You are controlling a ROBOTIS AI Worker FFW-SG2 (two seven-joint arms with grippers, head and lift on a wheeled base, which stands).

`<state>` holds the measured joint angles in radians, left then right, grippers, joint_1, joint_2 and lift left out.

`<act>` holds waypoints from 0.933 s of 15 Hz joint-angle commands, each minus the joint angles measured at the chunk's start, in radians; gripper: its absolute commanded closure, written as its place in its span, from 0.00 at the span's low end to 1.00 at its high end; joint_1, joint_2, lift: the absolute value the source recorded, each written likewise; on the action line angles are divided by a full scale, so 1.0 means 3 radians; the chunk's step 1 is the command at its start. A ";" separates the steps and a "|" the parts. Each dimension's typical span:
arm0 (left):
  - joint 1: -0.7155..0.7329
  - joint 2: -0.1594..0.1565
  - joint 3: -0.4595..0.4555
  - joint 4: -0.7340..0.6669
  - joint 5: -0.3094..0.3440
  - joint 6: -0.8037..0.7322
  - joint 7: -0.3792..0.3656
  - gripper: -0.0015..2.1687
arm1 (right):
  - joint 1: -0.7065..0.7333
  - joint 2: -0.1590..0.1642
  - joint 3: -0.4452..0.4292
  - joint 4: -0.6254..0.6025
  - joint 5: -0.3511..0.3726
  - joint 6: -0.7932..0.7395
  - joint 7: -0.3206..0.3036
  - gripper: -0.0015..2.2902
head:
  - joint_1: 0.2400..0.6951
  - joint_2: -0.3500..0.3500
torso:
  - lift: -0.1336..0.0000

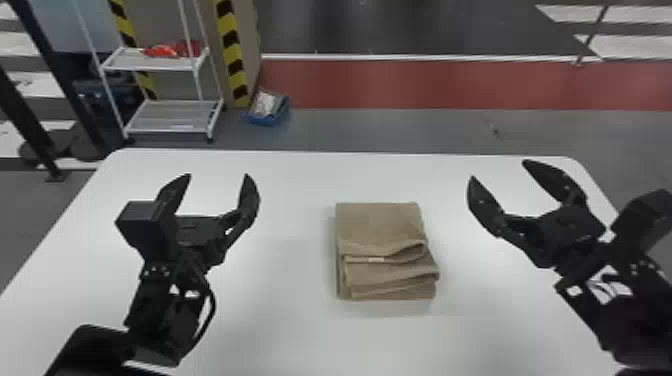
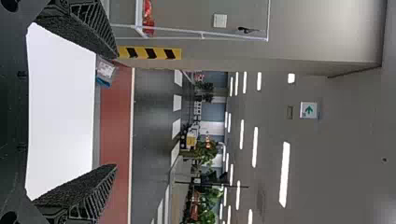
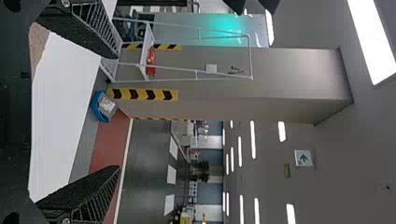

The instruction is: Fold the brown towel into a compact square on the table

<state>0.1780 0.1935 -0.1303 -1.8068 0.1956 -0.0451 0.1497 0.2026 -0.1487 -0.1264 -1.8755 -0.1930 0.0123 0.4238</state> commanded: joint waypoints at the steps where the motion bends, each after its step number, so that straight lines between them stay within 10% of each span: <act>1: 0.0015 -0.0021 0.0051 0.0035 -0.0018 -0.0026 -0.0003 0.03 | 0.0189 0.0015 -0.0013 -0.0089 -0.0098 -0.0023 -0.0226 0.02 | 0.97 0.49 | 0.07; 14: 0.0097 0.0188 0.0225 -0.0052 0.0059 -0.0046 0.0110 0.03 | 0.0434 0.0020 0.0109 -0.0442 -0.0113 0.0386 -0.0779 0.03 | 1.00 0.54 | 0.07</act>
<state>0.2041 0.2495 -0.0629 -1.8166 0.2138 -0.0590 0.1825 0.3295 -0.1427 -0.0935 -2.0039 -0.2313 0.1244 0.1901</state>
